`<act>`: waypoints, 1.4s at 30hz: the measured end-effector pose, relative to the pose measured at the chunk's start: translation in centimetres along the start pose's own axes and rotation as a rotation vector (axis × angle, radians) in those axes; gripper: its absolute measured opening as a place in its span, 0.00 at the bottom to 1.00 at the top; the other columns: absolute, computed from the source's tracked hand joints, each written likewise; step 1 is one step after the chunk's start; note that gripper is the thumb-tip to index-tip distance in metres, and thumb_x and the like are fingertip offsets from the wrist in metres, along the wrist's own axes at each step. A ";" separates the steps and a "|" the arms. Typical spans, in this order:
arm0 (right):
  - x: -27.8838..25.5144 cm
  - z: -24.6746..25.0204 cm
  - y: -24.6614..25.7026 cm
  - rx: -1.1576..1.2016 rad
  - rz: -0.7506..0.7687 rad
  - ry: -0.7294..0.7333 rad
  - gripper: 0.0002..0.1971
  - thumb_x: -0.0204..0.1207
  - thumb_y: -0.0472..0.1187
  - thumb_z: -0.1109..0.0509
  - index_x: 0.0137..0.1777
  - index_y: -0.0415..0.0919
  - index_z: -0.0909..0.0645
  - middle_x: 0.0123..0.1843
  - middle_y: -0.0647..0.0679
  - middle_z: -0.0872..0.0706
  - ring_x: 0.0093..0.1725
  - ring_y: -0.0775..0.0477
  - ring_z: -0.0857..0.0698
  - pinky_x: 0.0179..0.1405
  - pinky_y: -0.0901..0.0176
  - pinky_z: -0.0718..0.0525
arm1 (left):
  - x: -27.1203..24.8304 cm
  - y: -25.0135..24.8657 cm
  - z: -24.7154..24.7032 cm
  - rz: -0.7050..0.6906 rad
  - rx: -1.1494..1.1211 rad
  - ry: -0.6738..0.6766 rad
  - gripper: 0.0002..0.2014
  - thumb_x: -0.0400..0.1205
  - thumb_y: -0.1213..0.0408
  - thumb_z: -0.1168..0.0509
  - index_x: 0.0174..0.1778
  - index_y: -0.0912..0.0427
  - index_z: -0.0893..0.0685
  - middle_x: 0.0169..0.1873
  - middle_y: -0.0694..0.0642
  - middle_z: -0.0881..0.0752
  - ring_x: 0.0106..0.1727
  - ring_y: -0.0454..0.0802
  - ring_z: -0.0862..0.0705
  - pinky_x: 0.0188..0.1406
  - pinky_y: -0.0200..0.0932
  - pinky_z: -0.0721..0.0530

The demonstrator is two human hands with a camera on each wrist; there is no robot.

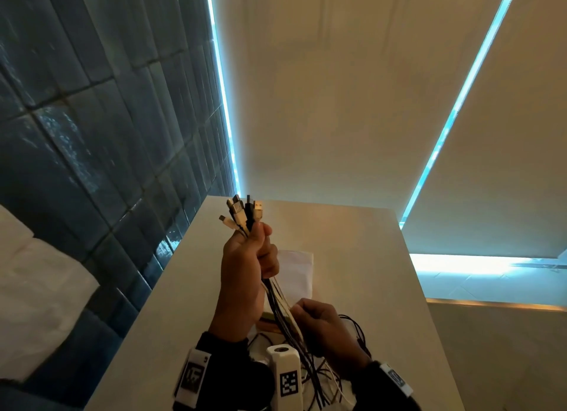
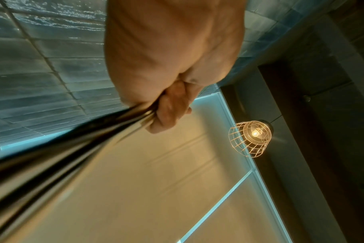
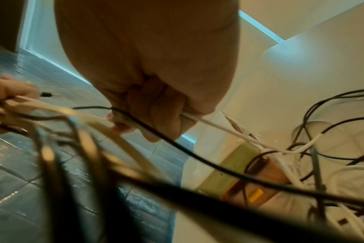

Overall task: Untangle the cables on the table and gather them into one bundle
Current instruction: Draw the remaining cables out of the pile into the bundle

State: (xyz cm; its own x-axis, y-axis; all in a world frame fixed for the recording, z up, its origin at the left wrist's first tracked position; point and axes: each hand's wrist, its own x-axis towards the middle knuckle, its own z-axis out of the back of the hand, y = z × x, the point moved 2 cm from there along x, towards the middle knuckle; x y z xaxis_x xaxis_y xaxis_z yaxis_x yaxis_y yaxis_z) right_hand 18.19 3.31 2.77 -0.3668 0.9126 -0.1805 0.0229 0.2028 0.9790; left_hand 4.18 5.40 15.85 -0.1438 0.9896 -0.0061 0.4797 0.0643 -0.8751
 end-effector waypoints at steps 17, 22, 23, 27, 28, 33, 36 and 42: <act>0.3 1.1 7.1 -0.062 0.198 -0.295 0.10 0.84 0.38 0.37 0.46 0.33 0.20 0.23 0.48 0.31 0.20 0.52 0.37 0.18 0.63 0.39 | -0.9 -0.6 0.2 0.099 0.221 -0.052 0.14 0.88 0.61 0.49 0.38 0.60 0.28 0.21 0.58 0.22 0.16 0.46 0.31 0.14 0.35 0.38; -0.9 -0.7 11.0 0.032 0.387 -0.116 0.08 0.85 0.37 0.38 0.46 0.33 0.23 0.22 0.52 0.30 0.20 0.54 0.38 0.19 0.65 0.38 | -1.0 -0.3 -0.3 0.173 0.338 -0.031 0.14 0.89 0.61 0.48 0.42 0.63 0.25 0.29 0.58 0.10 0.28 0.53 0.12 0.22 0.41 0.18; -1.0 -0.8 11.0 0.045 0.397 -0.095 0.09 0.84 0.37 0.38 0.44 0.33 0.23 0.22 0.54 0.29 0.20 0.54 0.38 0.19 0.65 0.38 | -1.0 -0.5 -0.4 0.188 0.279 -0.022 0.14 0.89 0.61 0.48 0.42 0.63 0.24 0.31 0.59 0.09 0.32 0.53 0.10 0.26 0.43 0.14; -1.2 -0.7 9.5 0.088 0.354 0.005 0.13 0.82 0.42 0.36 0.38 0.38 0.23 0.21 0.54 0.32 0.19 0.55 0.40 0.19 0.66 0.40 | -0.8 -0.6 -0.9 0.255 -0.053 0.056 0.14 0.88 0.61 0.48 0.40 0.61 0.23 0.37 0.63 0.12 0.39 0.59 0.12 0.45 0.53 0.15; -1.3 -0.6 9.0 0.089 0.327 0.018 0.13 0.81 0.44 0.37 0.36 0.39 0.23 0.21 0.52 0.35 0.19 0.54 0.40 0.19 0.66 0.41 | -0.7 -0.5 -1.0 0.253 -0.147 0.049 0.14 0.87 0.61 0.48 0.39 0.60 0.23 0.31 0.59 0.17 0.33 0.53 0.16 0.41 0.50 0.17; -1.6 0.0 6.5 0.069 0.231 0.010 0.15 0.80 0.48 0.36 0.36 0.38 0.24 0.23 0.46 0.40 0.18 0.53 0.40 0.19 0.67 0.40 | -0.1 -0.6 -0.9 0.174 -0.210 0.024 0.15 0.87 0.64 0.49 0.34 0.58 0.27 0.22 0.49 0.38 0.20 0.42 0.42 0.20 0.37 0.41; -1.7 0.1 5.8 0.052 0.220 0.023 0.15 0.81 0.46 0.37 0.37 0.37 0.24 0.22 0.47 0.38 0.18 0.55 0.39 0.18 0.67 0.39 | 0.0 -0.5 -0.7 0.148 -0.153 0.015 0.15 0.87 0.64 0.49 0.34 0.58 0.27 0.21 0.48 0.38 0.19 0.41 0.42 0.18 0.37 0.43; -1.7 0.4 3.2 0.058 0.157 0.043 0.14 0.82 0.43 0.37 0.39 0.33 0.26 0.30 0.39 0.30 0.20 0.61 0.33 0.20 0.73 0.33 | 0.0 -0.5 -0.2 0.150 -0.085 -0.020 0.16 0.87 0.66 0.48 0.32 0.58 0.28 0.20 0.48 0.38 0.18 0.41 0.44 0.17 0.38 0.45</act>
State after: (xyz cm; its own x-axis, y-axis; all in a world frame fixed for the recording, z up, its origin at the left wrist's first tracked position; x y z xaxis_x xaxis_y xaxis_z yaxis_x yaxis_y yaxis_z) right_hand 19.27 2.55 6.14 -0.3940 0.9189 -0.0204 0.1360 0.0803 0.9874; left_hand 4.14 5.45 16.37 -0.0816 0.9862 -0.1437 0.5686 -0.0723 -0.8194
